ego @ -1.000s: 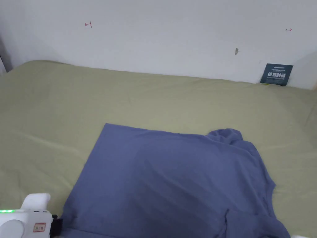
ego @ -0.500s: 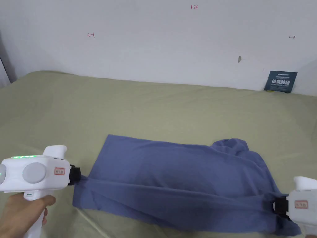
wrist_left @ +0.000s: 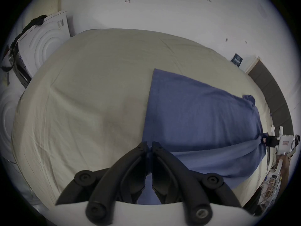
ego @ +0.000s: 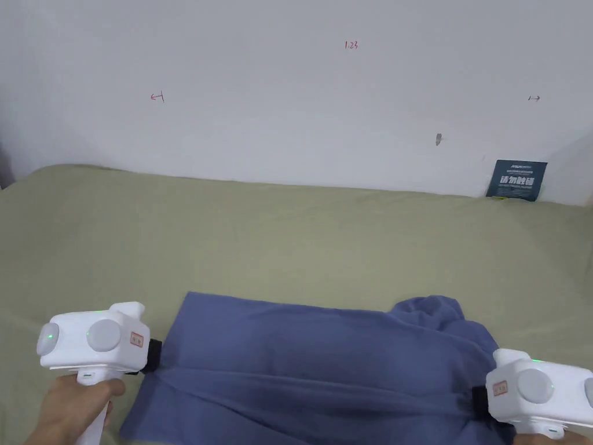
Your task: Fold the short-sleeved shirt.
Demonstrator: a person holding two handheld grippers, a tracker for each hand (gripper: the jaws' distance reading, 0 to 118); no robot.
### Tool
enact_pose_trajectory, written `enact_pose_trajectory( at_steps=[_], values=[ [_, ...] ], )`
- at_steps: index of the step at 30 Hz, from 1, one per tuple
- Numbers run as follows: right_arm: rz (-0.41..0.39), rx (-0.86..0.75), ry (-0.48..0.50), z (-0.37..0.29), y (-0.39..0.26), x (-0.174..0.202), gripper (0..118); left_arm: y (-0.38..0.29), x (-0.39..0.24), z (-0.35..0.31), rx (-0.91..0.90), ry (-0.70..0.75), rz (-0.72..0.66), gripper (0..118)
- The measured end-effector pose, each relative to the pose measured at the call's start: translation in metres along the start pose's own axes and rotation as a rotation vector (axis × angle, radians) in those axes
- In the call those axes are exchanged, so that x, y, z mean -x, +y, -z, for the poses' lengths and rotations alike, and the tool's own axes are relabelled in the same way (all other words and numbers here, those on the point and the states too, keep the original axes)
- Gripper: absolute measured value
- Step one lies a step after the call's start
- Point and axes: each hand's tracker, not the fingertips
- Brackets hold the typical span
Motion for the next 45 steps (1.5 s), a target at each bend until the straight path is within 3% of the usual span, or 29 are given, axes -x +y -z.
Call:
enact_pose_trajectory(
  at_steps=[2,4,5,6,14,16,17,18,21,27,31,38,40,42,45],
  values=[
    [-0.022,-0.020,-0.015,0.002,0.000,0.001,19,-0.001,-0.003,0.005,0.004,0.018,0.027,7],
    [-0.045,-0.085,-0.051,-0.007,0.000,0.004,48,-0.003,-0.006,0.001,-0.014,0.027,0.050,25],
    [-0.050,-0.128,-0.057,-0.015,-0.002,0.005,69,-0.005,-0.005,-0.004,-0.029,0.029,0.055,47],
    [-0.052,-0.163,-0.056,-0.022,-0.003,0.008,82,-0.006,-0.005,-0.009,-0.047,0.024,0.048,71],
    [-0.061,-0.522,-0.027,-0.097,-0.040,0.047,76,-0.043,-0.035,-0.081,-0.336,-0.045,0.118,70],
    [-0.050,-0.588,-0.031,-0.112,-0.055,0.057,56,-0.061,-0.042,-0.097,-0.427,-0.052,0.109,46],
    [-0.040,-0.615,-0.036,-0.119,-0.065,0.063,37,-0.071,-0.046,-0.105,-0.466,-0.046,0.106,28],
    [-0.028,-0.647,-0.024,-0.127,-0.076,0.072,5,-0.080,-0.050,-0.113,-0.498,-0.036,0.109,14],
    [-0.012,-0.718,-0.026,-0.146,-0.099,0.085,2,-0.108,-0.060,-0.134,-0.573,0.003,0.094,0],
    [-0.060,-0.777,-0.007,-0.172,-0.124,0.106,1,-0.142,-0.061,-0.159,-0.595,0.020,0.085,0],
    [-0.064,-0.764,0.003,-0.175,-0.129,0.108,1,-0.139,-0.039,-0.146,-0.475,0.042,0.037,0],
    [-0.054,-0.695,0.000,-0.163,-0.129,0.096,1,-0.084,0.019,-0.078,-0.142,-0.062,-0.054,0],
    [-0.054,-0.678,-0.009,-0.160,-0.129,0.094,1,-0.070,0.023,-0.062,-0.063,-0.042,-0.024,22],
    [-0.054,-0.665,-0.020,-0.157,-0.131,0.089,1,-0.064,0.021,-0.050,-0.004,-0.021,-0.004,72],
    [-0.057,-0.644,-0.036,-0.152,-0.134,0.085,2,-0.060,0.015,-0.030,0.076,0.011,0.036,77]
  ],
)
